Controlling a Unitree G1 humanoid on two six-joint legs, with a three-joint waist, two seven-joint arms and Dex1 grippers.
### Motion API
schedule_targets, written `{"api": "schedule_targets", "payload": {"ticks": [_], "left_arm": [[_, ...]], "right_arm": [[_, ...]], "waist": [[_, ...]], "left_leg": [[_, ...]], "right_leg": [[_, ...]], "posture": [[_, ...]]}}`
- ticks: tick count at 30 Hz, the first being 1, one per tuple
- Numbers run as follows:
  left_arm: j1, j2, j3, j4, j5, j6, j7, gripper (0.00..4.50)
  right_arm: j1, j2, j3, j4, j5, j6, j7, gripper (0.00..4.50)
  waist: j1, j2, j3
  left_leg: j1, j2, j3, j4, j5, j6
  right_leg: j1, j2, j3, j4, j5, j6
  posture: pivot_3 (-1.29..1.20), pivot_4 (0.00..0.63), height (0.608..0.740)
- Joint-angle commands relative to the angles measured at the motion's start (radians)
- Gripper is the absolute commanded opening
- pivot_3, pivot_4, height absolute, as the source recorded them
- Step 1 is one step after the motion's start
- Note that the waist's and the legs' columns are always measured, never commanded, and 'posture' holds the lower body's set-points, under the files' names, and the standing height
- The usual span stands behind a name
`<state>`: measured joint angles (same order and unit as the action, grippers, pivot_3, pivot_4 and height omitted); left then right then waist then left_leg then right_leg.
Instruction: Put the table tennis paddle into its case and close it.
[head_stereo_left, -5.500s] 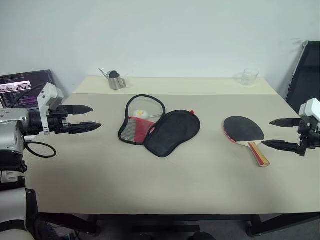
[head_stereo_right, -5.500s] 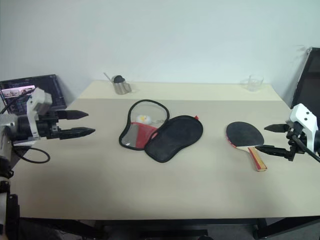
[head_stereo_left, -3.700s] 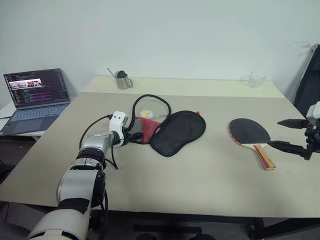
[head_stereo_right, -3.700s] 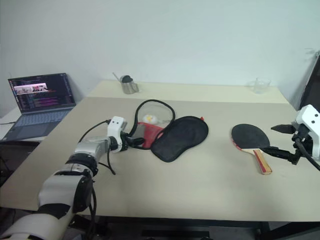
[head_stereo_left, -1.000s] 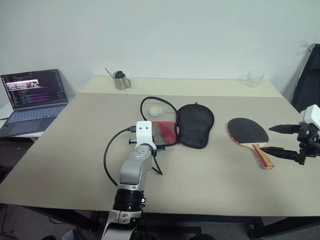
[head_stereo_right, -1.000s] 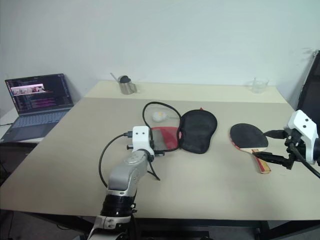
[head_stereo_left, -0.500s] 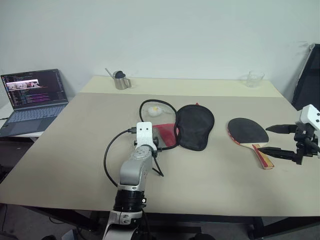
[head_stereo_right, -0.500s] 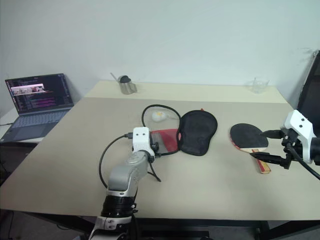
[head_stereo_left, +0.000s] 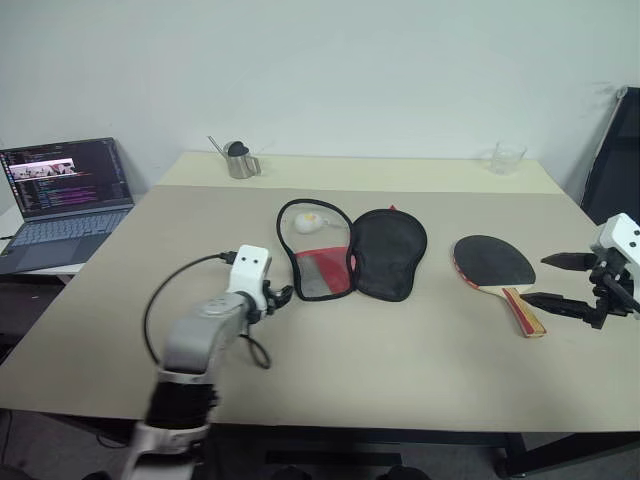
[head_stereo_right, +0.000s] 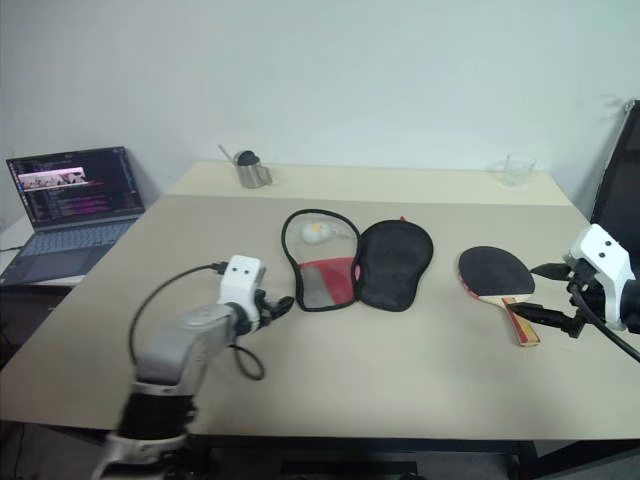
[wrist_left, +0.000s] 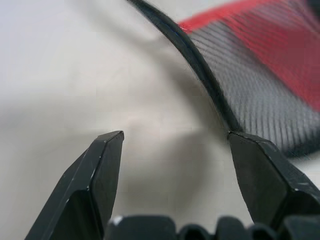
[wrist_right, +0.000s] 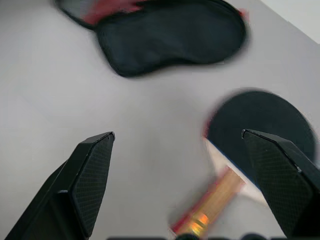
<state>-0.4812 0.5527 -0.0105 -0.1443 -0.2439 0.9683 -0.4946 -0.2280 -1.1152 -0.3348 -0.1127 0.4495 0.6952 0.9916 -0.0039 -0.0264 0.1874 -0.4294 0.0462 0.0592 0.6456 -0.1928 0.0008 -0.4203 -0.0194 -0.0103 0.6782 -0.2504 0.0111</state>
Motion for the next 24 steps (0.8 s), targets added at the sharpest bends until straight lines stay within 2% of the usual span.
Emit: {"api": "schedule_targets", "payload": {"ticks": [1, 5, 8, 12, 17, 24], "left_arm": [[-0.033, 0.120, -0.001, -0.064, -0.134, -0.114, -0.326, 3.59], [-0.134, 0.155, 0.010, 0.002, -0.198, -0.232, -0.507, 3.59], [-0.151, 0.171, -0.001, 0.000, -0.232, -0.282, -0.611, 3.59], [-0.159, 0.147, -0.028, 0.006, -0.230, -0.299, -0.615, 3.59], [-0.152, 0.132, -0.065, 0.008, -0.210, -0.330, -0.617, 3.59], [-0.153, 0.131, -0.098, 0.068, -0.156, -0.406, -0.620, 3.59]], "right_arm": [[-0.046, 0.054, 0.005, 0.020, -0.027, 0.100, -0.148, 4.50], [-0.120, 0.143, 0.062, 0.086, -0.074, 0.230, -0.311, 4.50], [-0.143, 0.214, 0.064, 0.097, -0.079, 0.306, -0.392, 4.50], [-0.182, 0.297, 0.057, 0.166, -0.130, 0.367, -0.534, 4.50], [-0.198, 0.374, 0.067, 0.186, -0.134, 0.346, -0.577, 4.50], [-0.273, 0.470, 0.085, 0.317, -0.176, 0.269, -0.645, 4.50]], "waist": [[0.001, 0.000, 0.000], [0.008, 0.000, 0.000], [0.004, 0.001, -0.001], [0.002, 0.001, -0.001], [-0.002, 0.001, -0.001], [-0.005, 0.001, -0.001]], "left_leg": [[0.000, 0.000, 0.000, 0.000, 0.000, 0.000], [-0.001, -0.001, 0.000, 0.001, 0.000, 0.000], [-0.002, -0.001, 0.000, 0.001, 0.000, 0.000], [-0.003, 0.000, 0.000, -0.001, 0.000, 0.001], [-0.003, 0.000, 0.000, -0.001, 0.000, 0.001], [-0.002, 0.000, 0.001, 0.000, 0.000, 0.001]], "right_leg": [[0.000, -0.001, 0.000, 0.000, 0.000, 0.000], [0.000, -0.003, 0.000, -0.001, -0.003, -0.005], [0.000, -0.002, 0.001, -0.002, -0.003, -0.005], [-0.001, 0.000, 0.001, -0.002, -0.001, 0.000], [-0.001, 0.002, 0.001, -0.002, -0.001, 0.000], [-0.001, 0.002, 0.001, 0.000, 0.000, 0.000]], "posture": [[0.00, 0.150, 0.740], [0.00, 0.150, 0.740], [0.00, 0.150, 0.740], [0.00, 0.150, 0.740], [0.00, 0.150, 0.740], [0.00, 0.150, 0.740]]}}
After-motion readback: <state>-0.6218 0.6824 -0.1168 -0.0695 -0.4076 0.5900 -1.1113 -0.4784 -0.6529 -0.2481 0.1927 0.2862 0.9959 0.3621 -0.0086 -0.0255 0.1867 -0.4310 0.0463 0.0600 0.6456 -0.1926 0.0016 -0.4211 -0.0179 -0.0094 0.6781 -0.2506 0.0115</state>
